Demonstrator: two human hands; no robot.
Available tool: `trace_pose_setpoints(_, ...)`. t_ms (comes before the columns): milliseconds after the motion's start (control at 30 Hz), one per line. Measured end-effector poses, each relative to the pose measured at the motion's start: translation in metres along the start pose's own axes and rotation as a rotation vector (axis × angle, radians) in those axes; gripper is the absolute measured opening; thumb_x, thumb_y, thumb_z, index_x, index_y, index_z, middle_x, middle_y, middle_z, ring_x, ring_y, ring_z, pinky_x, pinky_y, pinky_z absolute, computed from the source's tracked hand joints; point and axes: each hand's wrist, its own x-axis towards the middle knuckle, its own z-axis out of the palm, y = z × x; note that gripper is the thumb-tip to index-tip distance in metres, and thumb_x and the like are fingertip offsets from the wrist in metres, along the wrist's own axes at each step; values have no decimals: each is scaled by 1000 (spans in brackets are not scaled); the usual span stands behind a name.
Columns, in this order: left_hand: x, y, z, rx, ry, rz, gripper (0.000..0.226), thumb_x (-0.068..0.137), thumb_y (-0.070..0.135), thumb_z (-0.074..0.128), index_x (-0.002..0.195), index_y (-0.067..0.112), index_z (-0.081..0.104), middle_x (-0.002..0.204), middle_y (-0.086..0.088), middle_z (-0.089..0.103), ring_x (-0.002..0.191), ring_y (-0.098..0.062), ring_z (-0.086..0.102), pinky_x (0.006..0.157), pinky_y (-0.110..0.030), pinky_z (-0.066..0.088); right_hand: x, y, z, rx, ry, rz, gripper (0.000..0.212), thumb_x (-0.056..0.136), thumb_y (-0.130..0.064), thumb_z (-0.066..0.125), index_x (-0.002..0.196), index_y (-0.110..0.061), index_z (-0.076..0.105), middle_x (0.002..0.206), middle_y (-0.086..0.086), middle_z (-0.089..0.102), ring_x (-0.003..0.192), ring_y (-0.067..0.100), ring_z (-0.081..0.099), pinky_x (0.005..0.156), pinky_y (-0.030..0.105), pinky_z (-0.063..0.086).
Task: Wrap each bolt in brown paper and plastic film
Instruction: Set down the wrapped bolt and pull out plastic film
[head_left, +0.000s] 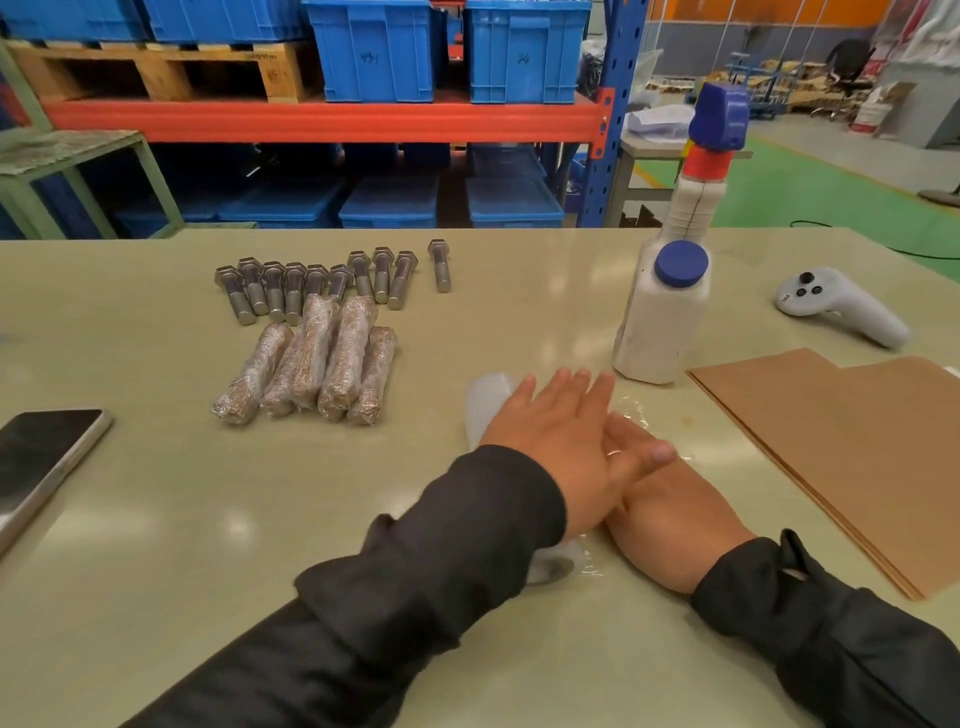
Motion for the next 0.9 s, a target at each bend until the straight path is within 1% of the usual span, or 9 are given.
trace_pose_setpoints(133,-31,-39,-15,158,-85,3,62,92,60,23,147,31,18,157,7,1,142,-10,-15,111,-33,-15,4,-9,5,-32,-46,36,63,95,-52,10,149,-23,-5,156,-7,-12,141,3,-15,106,14,-15)
trace_pose_setpoints(300,-69,-67,-42,-51,-144,-94,44,96,38,38,139,35,34,156,13,-1,140,-7,-17,113,-27,-4,5,-9,4,-38,-66,51,67,92,-58,10,148,-25,-9,156,-9,-15,140,1,-17,104,13,-16)
trace_pose_setpoints(367,-80,-70,-50,-45,-124,-170,45,95,39,39,139,32,33,156,12,1,142,-8,-5,112,-24,6,5,-10,5,-43,-79,52,68,92,-57,10,148,-25,-9,156,-9,-15,140,1,-17,104,13,-16)
trace_pose_setpoints(467,-89,-57,-45,198,-73,-323,64,88,62,33,136,19,27,154,1,11,136,-21,27,99,-32,34,5,-10,5,-53,-66,51,68,93,-57,11,148,-24,-9,156,-8,-15,140,2,-17,104,14,-16)
trace_pose_setpoints(567,-90,-45,-34,351,-41,-450,75,84,70,31,132,14,19,152,-10,9,130,-31,34,86,-36,41,4,-10,5,-50,-74,57,69,92,-59,11,148,-25,-9,156,-8,-15,140,2,-17,105,14,-15)
trace_pose_setpoints(667,-96,-54,-33,238,-45,-439,64,91,58,33,141,31,4,154,-13,-3,125,-33,41,87,-36,43,4,-10,6,-41,-86,63,70,91,-60,10,148,-26,-8,155,-9,-16,140,2,-17,105,14,-15)
trace_pose_setpoints(733,-105,-66,-36,144,-95,-441,52,95,48,28,141,46,4,153,-14,-7,116,-31,50,87,-33,44,5,-10,6,-48,-82,57,70,91,-60,11,148,-25,-8,156,-9,-16,140,2,-17,104,14,-15)
trace_pose_setpoints(833,-116,-84,-40,-13,-96,-479,41,94,41,30,134,47,22,147,-11,16,100,-25,56,85,-29,45,5,-12,5,-52,-83,53,69,92,-59,12,149,-25,-8,156,-8,-15,140,3,-17,103,14,-15)
trace_pose_setpoints(900,-117,-88,-40,-107,-51,-523,39,92,46,37,129,43,27,135,-5,32,96,-21,56,81,-28,45,5,-12,4,-49,-92,57,69,92,-59,13,149,-25,-8,156,-7,-16,141,3,-17,103,14,-15)
